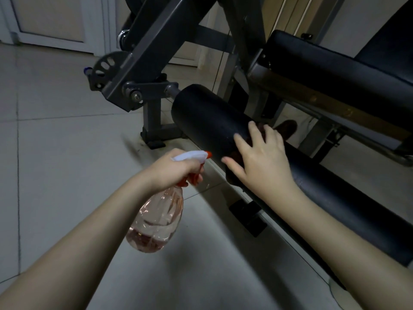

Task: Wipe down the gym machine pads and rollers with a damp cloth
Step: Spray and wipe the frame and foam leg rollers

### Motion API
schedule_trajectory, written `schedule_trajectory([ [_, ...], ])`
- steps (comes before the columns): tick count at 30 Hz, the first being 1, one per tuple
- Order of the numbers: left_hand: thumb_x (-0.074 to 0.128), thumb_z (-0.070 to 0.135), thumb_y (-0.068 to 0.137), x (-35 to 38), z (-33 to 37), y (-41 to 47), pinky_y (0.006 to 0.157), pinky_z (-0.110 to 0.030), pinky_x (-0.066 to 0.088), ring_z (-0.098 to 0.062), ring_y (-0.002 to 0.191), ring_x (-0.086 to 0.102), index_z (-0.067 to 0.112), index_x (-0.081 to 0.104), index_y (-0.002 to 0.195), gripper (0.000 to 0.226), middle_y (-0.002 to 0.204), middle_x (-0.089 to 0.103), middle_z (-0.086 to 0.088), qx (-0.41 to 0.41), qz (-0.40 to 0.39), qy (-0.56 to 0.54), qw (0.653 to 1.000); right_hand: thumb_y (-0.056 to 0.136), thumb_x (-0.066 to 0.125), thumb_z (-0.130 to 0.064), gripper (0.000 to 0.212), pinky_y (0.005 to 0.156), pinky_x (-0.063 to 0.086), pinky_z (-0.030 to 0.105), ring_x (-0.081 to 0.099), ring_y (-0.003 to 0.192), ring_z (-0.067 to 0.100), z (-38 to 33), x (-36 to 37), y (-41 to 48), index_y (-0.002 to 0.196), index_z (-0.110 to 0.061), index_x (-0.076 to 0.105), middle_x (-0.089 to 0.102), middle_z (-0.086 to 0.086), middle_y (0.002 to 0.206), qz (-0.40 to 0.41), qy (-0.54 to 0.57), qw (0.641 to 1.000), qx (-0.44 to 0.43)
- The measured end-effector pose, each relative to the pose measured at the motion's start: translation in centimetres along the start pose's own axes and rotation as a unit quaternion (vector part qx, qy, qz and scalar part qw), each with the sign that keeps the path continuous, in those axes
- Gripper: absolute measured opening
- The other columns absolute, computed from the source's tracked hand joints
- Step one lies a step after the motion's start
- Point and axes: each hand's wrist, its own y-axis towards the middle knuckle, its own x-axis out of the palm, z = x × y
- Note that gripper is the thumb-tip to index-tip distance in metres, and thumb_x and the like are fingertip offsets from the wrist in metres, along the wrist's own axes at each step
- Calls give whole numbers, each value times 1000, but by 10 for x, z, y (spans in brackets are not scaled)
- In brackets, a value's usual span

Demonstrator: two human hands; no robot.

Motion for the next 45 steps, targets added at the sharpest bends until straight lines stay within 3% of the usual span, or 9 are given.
schedule_trajectory([
  [6,55,26,94,-1,-7,6,87,-45,50,-20,81,65,14,68,94,18,85,71,-11,-8,7,-13,1000,72,75,-23,69,102,36,54,46,123,45,15,-4,-38,136,-10,49,47,23,138,63,30,997,-24],
  [10,56,28,91,-4,-10,9,78,-37,47,-19,78,64,3,66,105,31,82,70,-9,-12,10,-17,1000,73,67,-44,71,103,24,64,25,135,47,15,-2,-39,136,-18,48,26,21,152,19,24,999,40],
  [13,53,24,95,-7,-14,10,80,-38,48,-20,81,64,5,65,112,29,87,72,-12,-11,15,-11,1000,74,73,-39,66,101,31,62,30,128,54,0,3,-22,131,-13,52,25,33,147,11,17,995,100],
  [17,51,22,97,-7,-13,10,79,-36,47,-20,81,64,7,65,111,25,87,70,-13,-13,18,-10,1000,73,78,-22,64,102,34,58,37,127,50,-8,17,3,130,-7,52,36,33,141,48,27,998,28],
  [22,51,26,97,-8,-12,12,82,-38,49,-23,84,67,3,66,102,29,87,72,-14,-12,20,-5,1000,90,52,-47,54,114,11,52,13,141,44,-29,16,42,135,-16,49,19,17,155,1,26,999,-21],
  [28,51,22,97,-8,-8,12,81,-37,48,-21,81,66,12,66,111,23,82,70,-7,-7,37,-34,999,71,72,-15,40,98,42,51,44,125,43,1,3,-8,110,-9,68,56,19,129,42,65,996,-44],
  [36,52,21,97,-8,-6,4,88,-42,51,-18,81,66,12,66,99,17,84,71,-10,-10,19,-9,1000,76,73,-32,68,105,33,52,38,129,45,-10,8,-1,135,-9,48,42,23,141,8,-5,1000,16],
  [41,52,42,79,-4,-1,-11,93,-47,51,-24,88,69,16,69,95,35,92,72,-13,4,15,-1,1000,68,78,-14,58,99,42,48,48,123,39,6,-4,-32,122,-5,61,58,17,128,31,30,999,8],
  [45,53,37,94,2,-5,-23,84,-43,53,-28,91,68,6,67,90,34,92,72,-13,17,38,-5,999,64,80,-13,60,101,36,48,47,125,40,25,-20,-72,121,-6,63,58,16,129,22,30,999,12],
])
